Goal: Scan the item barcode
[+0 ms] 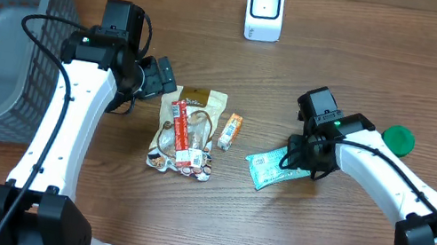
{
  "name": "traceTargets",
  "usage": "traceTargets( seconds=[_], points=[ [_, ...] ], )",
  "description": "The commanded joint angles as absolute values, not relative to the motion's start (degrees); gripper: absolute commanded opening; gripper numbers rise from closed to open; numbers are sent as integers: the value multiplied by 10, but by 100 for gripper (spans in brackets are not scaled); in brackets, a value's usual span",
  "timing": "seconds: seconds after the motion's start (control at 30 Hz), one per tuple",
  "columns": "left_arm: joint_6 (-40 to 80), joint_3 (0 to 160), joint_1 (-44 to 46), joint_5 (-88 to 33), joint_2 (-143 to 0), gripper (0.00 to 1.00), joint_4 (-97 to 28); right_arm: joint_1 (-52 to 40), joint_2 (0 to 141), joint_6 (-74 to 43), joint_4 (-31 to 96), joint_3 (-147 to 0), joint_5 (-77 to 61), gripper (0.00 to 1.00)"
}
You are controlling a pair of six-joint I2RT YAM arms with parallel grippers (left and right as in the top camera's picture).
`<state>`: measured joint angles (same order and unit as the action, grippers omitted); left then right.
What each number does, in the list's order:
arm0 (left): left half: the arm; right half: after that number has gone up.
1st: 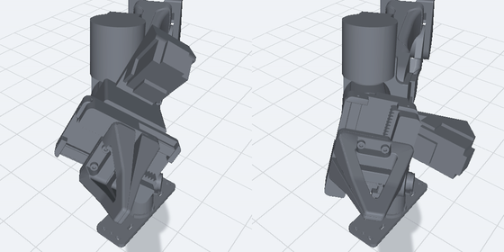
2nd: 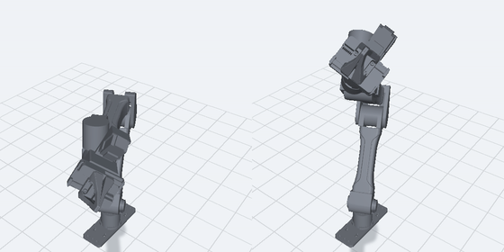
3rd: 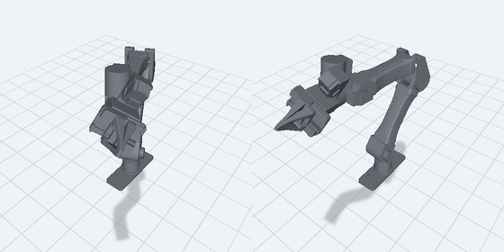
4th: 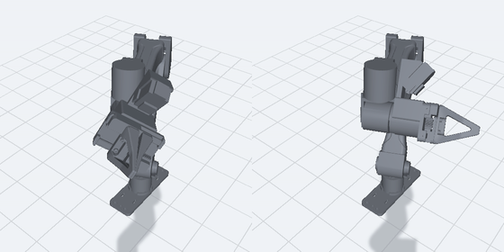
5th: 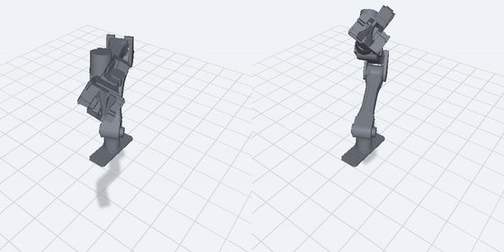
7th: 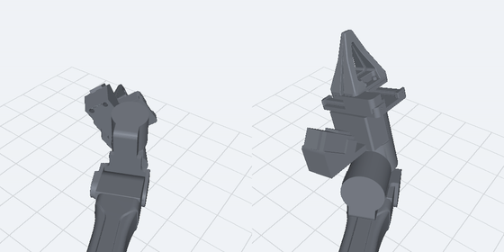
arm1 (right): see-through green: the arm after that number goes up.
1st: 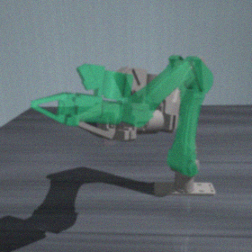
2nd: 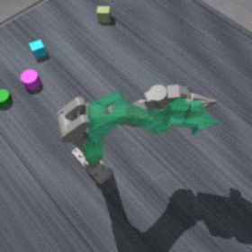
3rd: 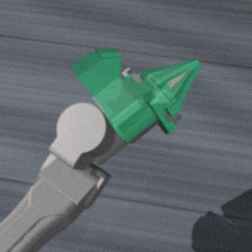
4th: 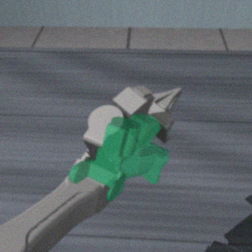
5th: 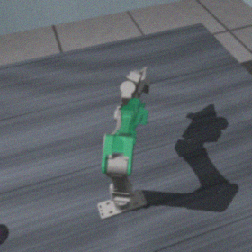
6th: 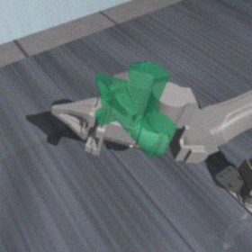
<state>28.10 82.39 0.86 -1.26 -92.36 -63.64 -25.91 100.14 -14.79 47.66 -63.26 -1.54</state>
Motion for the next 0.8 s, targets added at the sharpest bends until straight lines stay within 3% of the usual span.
traceTargets(
  seconds=[0.0, 0.63, 0.77],
  points=[
    [268, 828, 8, -11, -914, 100, -636, -259, 991, -145, 476, -628, -18, 51],
    [268, 828, 8, -11, -914, 100, -636, -259, 991, -145, 375, -512, -39, 50],
    [268, 828, 8, -11, -914, 100, -636, -259, 991, -145, 367, -504, -39, 36]
  ],
)
